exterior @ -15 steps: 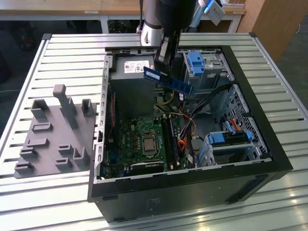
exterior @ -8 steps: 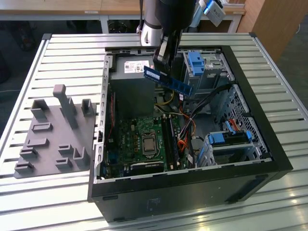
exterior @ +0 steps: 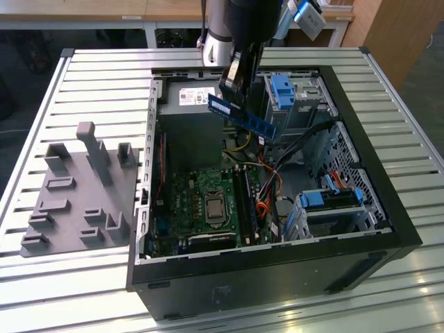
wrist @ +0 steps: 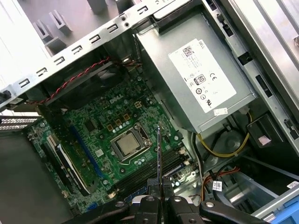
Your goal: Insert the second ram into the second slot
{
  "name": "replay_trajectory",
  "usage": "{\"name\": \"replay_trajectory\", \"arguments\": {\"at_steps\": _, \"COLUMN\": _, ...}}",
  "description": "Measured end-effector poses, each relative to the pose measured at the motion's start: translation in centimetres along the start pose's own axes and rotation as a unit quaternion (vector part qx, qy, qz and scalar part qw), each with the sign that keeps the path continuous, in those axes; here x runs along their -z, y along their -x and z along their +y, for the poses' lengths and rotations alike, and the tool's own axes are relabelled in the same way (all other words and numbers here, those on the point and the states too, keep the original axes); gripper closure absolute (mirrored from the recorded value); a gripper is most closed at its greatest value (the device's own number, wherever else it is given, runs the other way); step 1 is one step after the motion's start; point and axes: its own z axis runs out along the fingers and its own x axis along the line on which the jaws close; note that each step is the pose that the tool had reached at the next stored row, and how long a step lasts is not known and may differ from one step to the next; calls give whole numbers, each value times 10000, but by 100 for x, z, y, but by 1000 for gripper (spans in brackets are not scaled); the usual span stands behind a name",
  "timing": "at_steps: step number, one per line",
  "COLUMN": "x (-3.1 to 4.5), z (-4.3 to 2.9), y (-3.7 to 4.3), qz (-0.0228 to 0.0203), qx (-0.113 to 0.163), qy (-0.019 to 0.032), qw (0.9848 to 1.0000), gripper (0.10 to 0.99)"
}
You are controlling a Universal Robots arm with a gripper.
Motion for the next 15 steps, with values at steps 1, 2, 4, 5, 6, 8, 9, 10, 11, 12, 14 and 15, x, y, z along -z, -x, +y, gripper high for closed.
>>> {"name": "replay_trajectory", "arguments": {"at_steps": 1, "x": 0, "z": 0, "y": 0, "qz": 0, "qx": -27, "qy": 0, "qw": 10000, "gripper": 949}}
{"name": "replay_trajectory", "arguments": {"at_steps": 2, "x": 0, "z": 0, "y": 0, "qz": -1, "qx": -53, "qy": -1, "qw": 10000, "gripper": 949}}
{"name": "replay_trajectory", "arguments": {"at_steps": 4, "x": 0, "z": 0, "y": 0, "qz": -2, "qx": -107, "qy": -1, "qw": 9999, "gripper": 949}}
{"name": "replay_trajectory", "arguments": {"at_steps": 5, "x": 0, "z": 0, "y": 0, "qz": -2, "qx": -134, "qy": -1, "qw": 9999, "gripper": 949}}
{"name": "replay_trajectory", "arguments": {"at_steps": 6, "x": 0, "z": 0, "y": 0, "qz": -3, "qx": -160, "qy": -2, "qw": 9999, "gripper": 949}}
{"name": "replay_trajectory", "arguments": {"at_steps": 8, "x": 0, "z": 0, "y": 0, "qz": -4, "qx": -215, "qy": -2, "qw": 9998, "gripper": 949}}
{"name": "replay_trajectory", "arguments": {"at_steps": 9, "x": 0, "z": 0, "y": 0, "qz": -5, "qx": -241, "qy": -2, "qw": 9997, "gripper": 949}}
{"name": "replay_trajectory", "arguments": {"at_steps": 10, "x": 0, "z": 0, "y": 0, "qz": -5, "qx": -268, "qy": -2, "qw": 9996, "gripper": 949}}
{"name": "replay_trajectory", "arguments": {"at_steps": 11, "x": 0, "z": 0, "y": 0, "qz": -6, "qx": -295, "qy": -3, "qw": 9996, "gripper": 949}}
{"name": "replay_trajectory", "arguments": {"at_steps": 12, "x": 0, "z": 0, "y": 0, "qz": -6, "qx": -321, "qy": -3, "qw": 9995, "gripper": 949}}
{"name": "replay_trajectory", "arguments": {"at_steps": 14, "x": 0, "z": 0, "y": 0, "qz": -6, "qx": -376, "qy": -4, "qw": 9993, "gripper": 949}}
{"name": "replay_trajectory", "arguments": {"at_steps": 15, "x": 0, "z": 0, "y": 0, "qz": -6, "qx": -402, "qy": -4, "qw": 9992, "gripper": 949}}
